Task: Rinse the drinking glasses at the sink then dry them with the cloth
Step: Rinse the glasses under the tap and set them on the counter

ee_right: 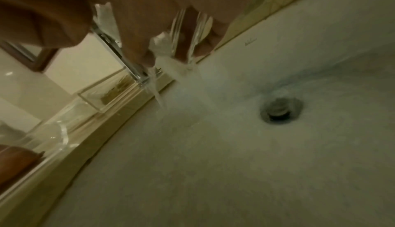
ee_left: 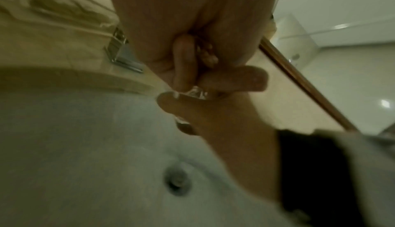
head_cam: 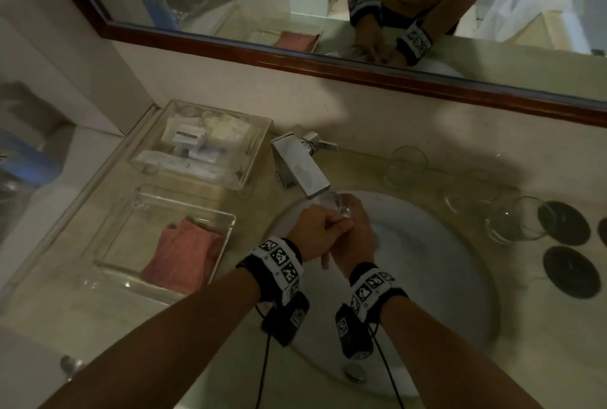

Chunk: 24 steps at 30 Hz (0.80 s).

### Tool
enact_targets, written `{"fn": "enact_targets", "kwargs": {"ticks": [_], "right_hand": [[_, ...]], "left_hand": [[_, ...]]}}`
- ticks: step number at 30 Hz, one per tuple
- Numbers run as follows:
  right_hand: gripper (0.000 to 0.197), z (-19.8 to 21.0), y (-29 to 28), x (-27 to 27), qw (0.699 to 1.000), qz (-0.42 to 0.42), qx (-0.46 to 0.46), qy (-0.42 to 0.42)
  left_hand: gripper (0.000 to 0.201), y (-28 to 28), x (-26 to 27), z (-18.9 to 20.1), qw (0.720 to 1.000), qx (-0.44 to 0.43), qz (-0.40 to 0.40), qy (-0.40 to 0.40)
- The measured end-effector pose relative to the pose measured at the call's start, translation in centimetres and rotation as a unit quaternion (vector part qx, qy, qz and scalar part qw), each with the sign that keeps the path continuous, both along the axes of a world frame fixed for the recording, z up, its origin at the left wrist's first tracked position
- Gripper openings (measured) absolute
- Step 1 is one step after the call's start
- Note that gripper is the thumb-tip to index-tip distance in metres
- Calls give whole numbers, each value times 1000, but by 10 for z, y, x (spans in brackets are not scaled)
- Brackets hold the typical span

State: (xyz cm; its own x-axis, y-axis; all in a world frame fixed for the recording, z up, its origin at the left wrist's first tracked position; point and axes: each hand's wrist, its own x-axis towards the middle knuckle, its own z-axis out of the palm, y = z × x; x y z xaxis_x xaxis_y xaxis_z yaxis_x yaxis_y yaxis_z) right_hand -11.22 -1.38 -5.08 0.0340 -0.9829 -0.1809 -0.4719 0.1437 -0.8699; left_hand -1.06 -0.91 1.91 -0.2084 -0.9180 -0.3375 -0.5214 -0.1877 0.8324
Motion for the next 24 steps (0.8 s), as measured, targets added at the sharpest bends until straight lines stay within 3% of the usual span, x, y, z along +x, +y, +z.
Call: {"fn": "enact_targets", "kwargs": {"ticks": [2, 3, 6, 8, 10, 13, 17, 19, 22, 24], "right_hand": [[64, 5, -5, -9, 997, 36, 38, -64], [66, 7, -9, -14, 996, 65, 37, -56], [76, 9, -12, -25, 991, 128, 25, -24], [82, 11, -13, -25, 988, 151, 29, -17], [81, 13, -19, -27, 983, 182, 33, 16], [80, 24, -30, -33, 960, 250, 43, 118], [89, 31, -42, -43, 903, 319, 45, 286], [93, 36, -46, -44, 853, 351, 20, 386], [100, 39, -53, -45, 762, 406, 38, 503], [102, 39, -54, -51, 738, 408, 63, 534]], "left_hand": [[35, -3, 13, -5, 996, 3, -69, -52], [35, -5, 21, -8, 987, -22, -124, -101], [47, -11, 43, -12, 911, -101, -278, -286], [48, -13, 50, -11, 876, -126, -317, -340], [40, -12, 50, -6, 873, -147, -317, -339], [37, -12, 52, -5, 902, -140, -261, -313], [32, -12, 51, -7, 893, -142, -253, -343], [32, -13, 49, -7, 877, -145, -266, -374], [34, -14, 49, -9, 877, -130, -264, -380], [35, -12, 47, -10, 878, -133, -263, -376]]}}
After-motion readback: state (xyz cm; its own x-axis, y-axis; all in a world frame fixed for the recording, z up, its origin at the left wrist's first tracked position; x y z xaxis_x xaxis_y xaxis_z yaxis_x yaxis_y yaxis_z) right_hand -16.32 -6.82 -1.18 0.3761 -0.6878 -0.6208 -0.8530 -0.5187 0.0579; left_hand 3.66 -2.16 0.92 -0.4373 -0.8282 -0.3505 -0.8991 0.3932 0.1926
